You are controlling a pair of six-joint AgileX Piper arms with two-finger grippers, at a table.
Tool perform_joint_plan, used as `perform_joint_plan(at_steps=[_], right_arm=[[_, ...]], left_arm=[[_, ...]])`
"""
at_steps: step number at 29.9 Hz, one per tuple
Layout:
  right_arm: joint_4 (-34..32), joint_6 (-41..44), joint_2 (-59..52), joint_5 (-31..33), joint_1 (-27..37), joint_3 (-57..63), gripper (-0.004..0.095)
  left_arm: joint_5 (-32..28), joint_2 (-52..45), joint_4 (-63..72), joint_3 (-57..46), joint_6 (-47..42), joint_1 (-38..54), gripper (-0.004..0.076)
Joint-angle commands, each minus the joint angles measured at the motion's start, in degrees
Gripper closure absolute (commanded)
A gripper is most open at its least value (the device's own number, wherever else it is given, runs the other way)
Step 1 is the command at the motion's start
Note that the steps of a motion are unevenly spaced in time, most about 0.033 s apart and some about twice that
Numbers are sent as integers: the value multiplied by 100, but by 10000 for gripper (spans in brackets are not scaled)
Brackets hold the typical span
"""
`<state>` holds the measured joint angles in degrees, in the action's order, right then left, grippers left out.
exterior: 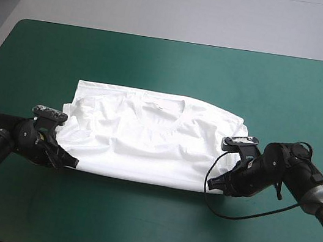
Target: Fold the cloth
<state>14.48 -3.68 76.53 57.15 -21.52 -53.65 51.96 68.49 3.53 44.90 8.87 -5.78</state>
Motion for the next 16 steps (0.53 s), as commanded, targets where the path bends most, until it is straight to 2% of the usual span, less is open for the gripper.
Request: perform_joint_plan(at_steps=[1, 9, 16], right_arm=[[27, -108, -178, -395, -10, -239, 925], [-433, -97, -96, -1494, -10, -895, 925], [-1448, 368, 563, -1816, -10, -1858, 925]], left_arm=[[-59, -137, 4, 596, -33, 5, 703], [-5, 556, -70, 1850, 8, 5, 703], [41, 1728, -70, 3209, 75, 5, 703]])
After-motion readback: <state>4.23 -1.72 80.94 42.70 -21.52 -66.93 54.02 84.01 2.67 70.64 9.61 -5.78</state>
